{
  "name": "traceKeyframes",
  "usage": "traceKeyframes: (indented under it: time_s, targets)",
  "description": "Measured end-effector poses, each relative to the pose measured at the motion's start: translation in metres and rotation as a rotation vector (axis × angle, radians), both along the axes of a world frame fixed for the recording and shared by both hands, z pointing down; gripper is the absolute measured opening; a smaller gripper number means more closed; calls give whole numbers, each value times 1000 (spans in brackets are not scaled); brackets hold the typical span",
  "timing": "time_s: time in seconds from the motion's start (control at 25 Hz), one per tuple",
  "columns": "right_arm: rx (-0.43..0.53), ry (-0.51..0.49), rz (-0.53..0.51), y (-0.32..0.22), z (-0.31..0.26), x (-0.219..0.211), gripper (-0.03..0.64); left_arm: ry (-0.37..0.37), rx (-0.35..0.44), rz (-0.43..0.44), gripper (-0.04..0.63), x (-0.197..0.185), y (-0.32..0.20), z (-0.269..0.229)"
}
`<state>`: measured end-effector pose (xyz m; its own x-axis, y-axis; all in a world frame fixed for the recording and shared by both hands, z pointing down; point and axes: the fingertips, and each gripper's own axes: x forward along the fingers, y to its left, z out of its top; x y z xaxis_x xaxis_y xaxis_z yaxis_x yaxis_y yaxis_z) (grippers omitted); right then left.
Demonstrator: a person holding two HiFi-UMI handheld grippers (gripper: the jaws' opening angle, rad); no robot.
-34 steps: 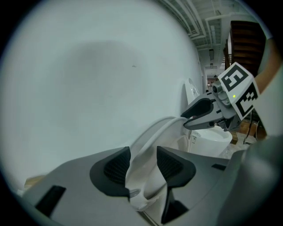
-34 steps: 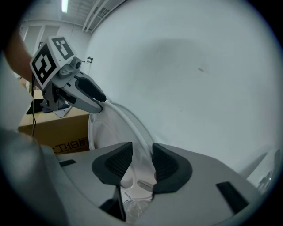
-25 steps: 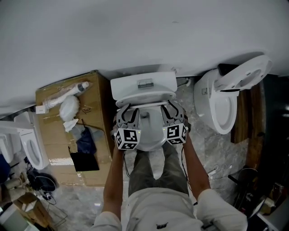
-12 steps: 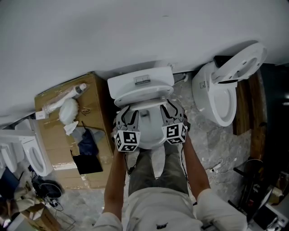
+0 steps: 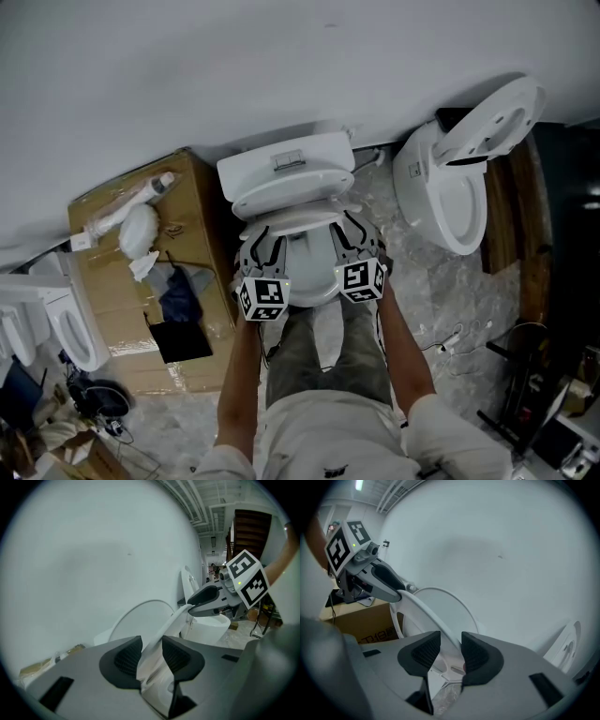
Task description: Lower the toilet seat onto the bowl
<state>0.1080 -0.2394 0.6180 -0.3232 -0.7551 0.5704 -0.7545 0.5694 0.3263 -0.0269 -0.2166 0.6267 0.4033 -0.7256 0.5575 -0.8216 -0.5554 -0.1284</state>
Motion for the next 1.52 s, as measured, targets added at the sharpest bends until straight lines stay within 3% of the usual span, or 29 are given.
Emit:
traceKeyframes:
  time_s: [0.92, 1.52]
  targets:
    - [-52, 14, 16, 66, 17, 13, 143, 2, -47, 24, 158, 14, 67, 17]
    - [-92, 21, -71, 110, 35, 23, 147, -15, -67, -45, 175, 23, 113, 36]
